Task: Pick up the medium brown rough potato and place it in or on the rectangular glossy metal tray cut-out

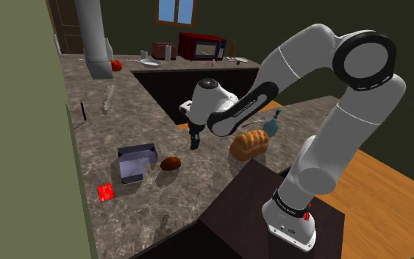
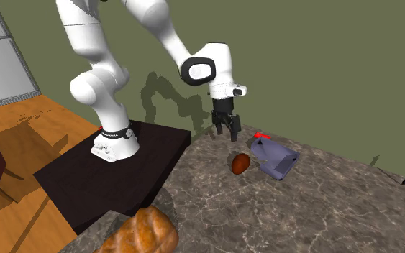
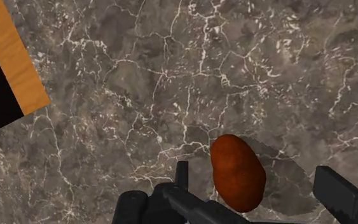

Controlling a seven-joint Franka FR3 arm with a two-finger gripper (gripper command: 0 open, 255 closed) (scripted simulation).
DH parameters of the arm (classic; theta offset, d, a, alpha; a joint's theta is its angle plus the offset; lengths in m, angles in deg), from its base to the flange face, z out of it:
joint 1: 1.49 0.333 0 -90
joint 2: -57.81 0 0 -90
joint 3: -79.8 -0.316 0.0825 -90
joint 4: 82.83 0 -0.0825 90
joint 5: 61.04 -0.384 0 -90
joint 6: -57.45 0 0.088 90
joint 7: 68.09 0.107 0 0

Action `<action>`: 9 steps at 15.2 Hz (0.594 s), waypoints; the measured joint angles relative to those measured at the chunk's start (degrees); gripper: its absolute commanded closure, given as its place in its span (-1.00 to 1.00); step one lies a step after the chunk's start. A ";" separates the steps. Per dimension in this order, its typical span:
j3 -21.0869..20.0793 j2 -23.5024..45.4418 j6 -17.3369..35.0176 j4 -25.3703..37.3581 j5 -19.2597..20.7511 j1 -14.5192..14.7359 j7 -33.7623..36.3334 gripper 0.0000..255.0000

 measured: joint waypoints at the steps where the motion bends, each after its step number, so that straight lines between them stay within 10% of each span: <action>1: -0.07 2.37 1.63 0.99 2.01 -0.02 -0.05 -1.00; 9: 5.39 21.86 14.88 8.87 26.71 4.57 8.27 -1.00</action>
